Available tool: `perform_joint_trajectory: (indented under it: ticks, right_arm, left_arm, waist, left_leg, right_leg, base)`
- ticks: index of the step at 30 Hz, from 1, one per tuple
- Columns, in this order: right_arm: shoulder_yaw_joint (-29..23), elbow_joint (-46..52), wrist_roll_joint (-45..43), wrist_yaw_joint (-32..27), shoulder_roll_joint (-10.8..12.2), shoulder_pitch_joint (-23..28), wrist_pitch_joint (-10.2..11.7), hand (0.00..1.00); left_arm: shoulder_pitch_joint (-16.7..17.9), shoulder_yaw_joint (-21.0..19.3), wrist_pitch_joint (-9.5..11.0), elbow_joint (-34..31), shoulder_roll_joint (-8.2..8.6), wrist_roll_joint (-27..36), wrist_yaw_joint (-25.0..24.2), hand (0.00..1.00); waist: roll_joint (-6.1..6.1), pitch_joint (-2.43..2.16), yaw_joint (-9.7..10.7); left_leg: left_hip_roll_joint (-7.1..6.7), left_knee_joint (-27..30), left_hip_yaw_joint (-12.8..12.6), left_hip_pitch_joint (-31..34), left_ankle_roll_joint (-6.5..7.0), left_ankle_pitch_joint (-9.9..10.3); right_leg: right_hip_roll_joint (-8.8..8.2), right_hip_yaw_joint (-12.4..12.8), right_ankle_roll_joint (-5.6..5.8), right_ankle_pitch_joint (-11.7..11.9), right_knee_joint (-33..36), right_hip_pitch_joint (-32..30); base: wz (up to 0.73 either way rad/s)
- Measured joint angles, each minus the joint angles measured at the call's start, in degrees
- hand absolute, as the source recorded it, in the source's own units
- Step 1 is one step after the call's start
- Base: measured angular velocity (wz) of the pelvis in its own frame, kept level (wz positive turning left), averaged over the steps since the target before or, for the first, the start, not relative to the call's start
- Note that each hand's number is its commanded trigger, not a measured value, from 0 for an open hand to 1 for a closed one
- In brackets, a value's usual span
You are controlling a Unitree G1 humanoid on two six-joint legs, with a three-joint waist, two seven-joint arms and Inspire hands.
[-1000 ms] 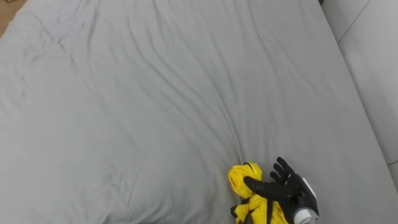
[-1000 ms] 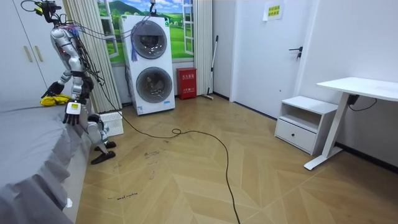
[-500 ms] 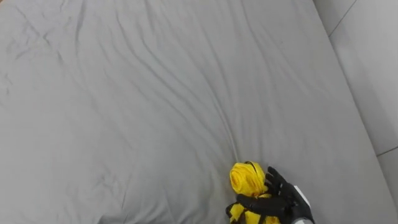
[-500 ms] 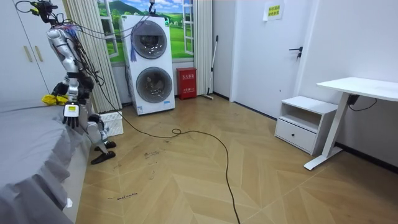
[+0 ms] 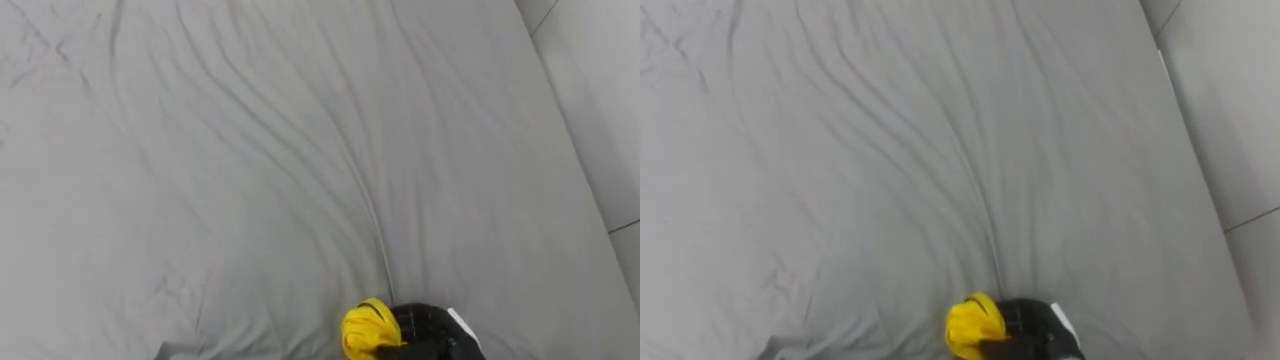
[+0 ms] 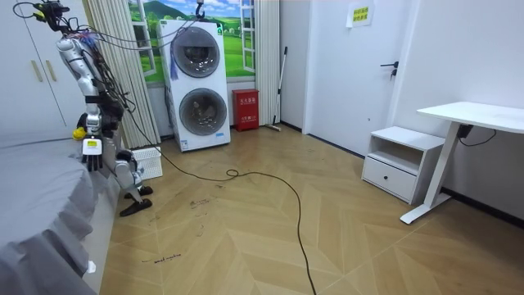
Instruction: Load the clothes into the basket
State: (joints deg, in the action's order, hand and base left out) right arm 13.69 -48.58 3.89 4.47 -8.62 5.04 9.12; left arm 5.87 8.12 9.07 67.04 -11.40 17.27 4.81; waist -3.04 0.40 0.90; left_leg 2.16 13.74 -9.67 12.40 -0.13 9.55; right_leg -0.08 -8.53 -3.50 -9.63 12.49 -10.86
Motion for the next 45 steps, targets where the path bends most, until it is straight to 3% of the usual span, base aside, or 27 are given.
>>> perform_joint_trajectory:
  ticks: [16,21,27,31,34,39,45]
  right_arm:
    - [0.9,-1.6,-5.4,-0.2,0.0,-2.2,-0.5,1.0]
    - [0.9,3.7,-4.3,0.1,-0.2,-0.8,-1.3,1.0]
    - [-0.2,9.5,4.3,0.6,-0.4,0.0,-1.3,1.0]
    - [-4.0,19.1,13.3,1.8,-0.7,1.4,-0.1,1.0]
    - [-6.7,22.5,19.4,1.8,-0.9,1.6,0.0,1.0]
    - [-10.7,27.0,25.9,1.3,-1.6,2.1,0.0,1.0]
    - [-18.2,34.8,27.4,-0.5,-3.0,3.1,-1.1,1.0]
  left_arm:
    - [-1.3,0.0,0.0,2.1,-0.08,0.0,0.0,0.0]
    - [-1.2,0.0,0.1,2.0,-0.03,0.0,0.0,0.0]
    - [-0.6,-0.1,0.2,2.2,0.15,-0.8,0.0,0.0]
    - [-0.1,-1.2,0.5,1.7,0.15,-4.8,0.0,0.0]
    - [0.3,-1.2,0.3,1.5,0.56,-5.8,0.0,0.0]
    - [1.4,-2.6,-1.2,1.7,0.99,-6.9,0.0,0.0]
    - [2.5,-7.6,-5.2,1.7,1.72,-10.8,0.0,0.0]
  waist:
    - [-0.57,0.01,0.0]
    - [-0.72,0.01,0.2]
    - [-0.87,0.4,0.4]
    - [-0.42,0.77,1.1]
    - [-0.06,0.75,1.4]
    - [0.43,0.57,2.0]
    - [0.52,0.49,4.3]
  left_leg:
    - [-0.21,-0.7,-0.3,0.4,0.11,-0.1]
    - [-0.45,-1.1,0.4,-0.3,0.19,-0.1]
    - [-0.8,-2.1,0.4,-3.6,0.45,-0.3]
    - [-0.96,-2.2,0.5,-5.5,0.59,-0.2]
    - [-1.11,-2.5,0.5,-6.6,0.61,-0.2]
    - [-1.08,-3.5,-1.0,-9.0,0.62,-0.2]
    - [-0.94,-4.4,-3.7,-12.3,0.61,-0.2]
  right_leg:
    - [-0.16,-0.4,0.23,0.2,-0.9,0.1]
    - [-0.34,-1.1,0.3,0.3,-0.9,0.9]
    - [-0.64,-1.1,0.65,0.3,-1.3,4.0]
    - [-0.67,-0.8,0.94,0.4,-2.5,6.4]
    - [-0.61,-0.3,1.18,0.4,-2.9,7.3]
    - [-0.53,1.2,1.23,0.4,-2.9,8.5]
    - [-0.33,3.9,1.39,0.3,-2.9,10.2]
  base:
    - [-0.01]
    - [0.07]
    - [0.0]
    - [0.01]
    - [0.0]
    - [-0.16]
    - [-0.23]
